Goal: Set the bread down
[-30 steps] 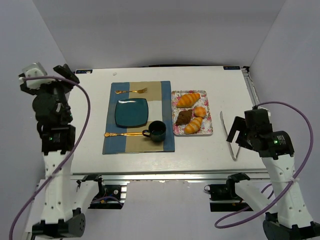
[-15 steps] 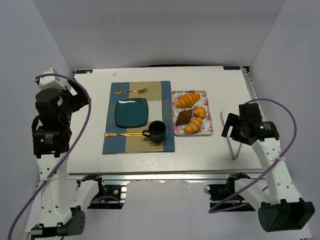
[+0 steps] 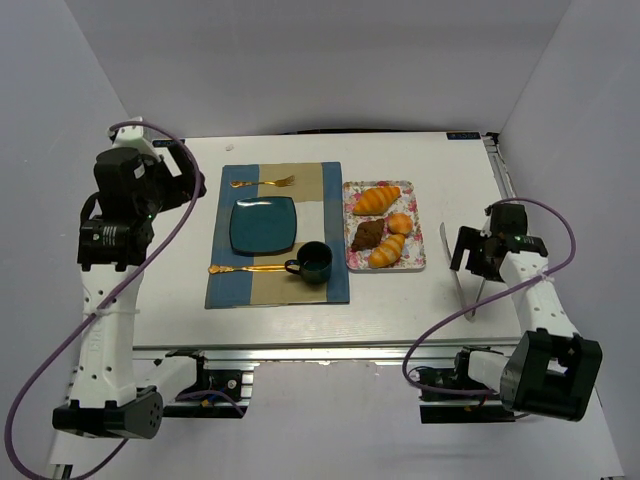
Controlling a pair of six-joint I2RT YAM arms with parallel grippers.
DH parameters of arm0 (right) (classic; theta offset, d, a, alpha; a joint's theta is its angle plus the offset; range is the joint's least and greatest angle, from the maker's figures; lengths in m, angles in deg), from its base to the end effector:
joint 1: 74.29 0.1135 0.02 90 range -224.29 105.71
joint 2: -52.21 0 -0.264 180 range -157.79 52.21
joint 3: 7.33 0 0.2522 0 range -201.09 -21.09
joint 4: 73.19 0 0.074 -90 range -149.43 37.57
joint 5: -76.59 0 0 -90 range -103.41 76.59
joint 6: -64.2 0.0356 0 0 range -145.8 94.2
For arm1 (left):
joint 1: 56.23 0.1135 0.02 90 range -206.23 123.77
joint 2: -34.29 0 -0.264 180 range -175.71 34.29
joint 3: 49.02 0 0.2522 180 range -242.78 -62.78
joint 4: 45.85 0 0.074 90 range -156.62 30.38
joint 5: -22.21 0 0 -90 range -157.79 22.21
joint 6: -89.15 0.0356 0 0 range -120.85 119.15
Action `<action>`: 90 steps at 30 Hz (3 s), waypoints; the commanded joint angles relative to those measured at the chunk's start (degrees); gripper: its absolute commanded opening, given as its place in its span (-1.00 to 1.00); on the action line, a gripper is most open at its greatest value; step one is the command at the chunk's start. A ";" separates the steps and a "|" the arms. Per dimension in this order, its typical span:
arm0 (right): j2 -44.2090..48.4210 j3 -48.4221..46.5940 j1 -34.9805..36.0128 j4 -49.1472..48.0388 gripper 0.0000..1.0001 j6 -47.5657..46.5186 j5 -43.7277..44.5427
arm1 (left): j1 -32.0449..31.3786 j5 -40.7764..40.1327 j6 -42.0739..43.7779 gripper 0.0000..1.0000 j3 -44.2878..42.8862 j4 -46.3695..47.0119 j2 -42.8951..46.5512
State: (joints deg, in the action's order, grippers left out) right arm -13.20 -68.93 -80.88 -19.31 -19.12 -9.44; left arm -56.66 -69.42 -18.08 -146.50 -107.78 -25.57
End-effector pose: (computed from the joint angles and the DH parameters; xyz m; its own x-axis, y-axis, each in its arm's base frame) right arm 0.2186 -0.0277 0.2442 -0.8163 0.2111 -0.5377 0.2479 0.9688 0.0041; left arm 0.1871 -0.0004 0.4506 -0.3877 -0.2932 -0.8739 -0.1395 0.9558 -0.2588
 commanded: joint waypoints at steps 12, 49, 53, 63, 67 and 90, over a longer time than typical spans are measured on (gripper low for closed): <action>-7.19 3.28 -1.23 -8.48 0.79 -5.27 2.44 | -4.67 -2.94 4.84 0.96 -5.66 -1.67 -4.04; -24.78 -7.36 -1.32 -2.15 -0.02 -1.67 6.22 | -4.67 -8.22 8.45 0.96 -8.91 -3.34 -6.24; -20.12 -11.48 -1.32 2.84 0.00 0.53 8.60 | -4.67 -7.86 8.09 0.96 -9.70 -2.90 -7.03; -11.68 -22.65 0.44 12.96 0.11 3.61 0.96 | -4.67 -6.55 7.13 0.96 -13.65 -1.15 -9.75; -11.06 -26.25 0.70 15.51 0.09 2.73 -0.71 | -4.67 -5.67 6.60 0.96 -15.41 -0.53 -10.54; -23.10 -41.46 26.71 14.99 0.03 10.29 2.01 | -4.67 -1.10 4.66 0.96 -15.59 1.23 -8.53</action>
State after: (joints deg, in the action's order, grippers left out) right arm -37.00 -110.08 -54.52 -2.50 -9.79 -10.97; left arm -61.10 -71.60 -13.58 -161.52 -107.19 -36.00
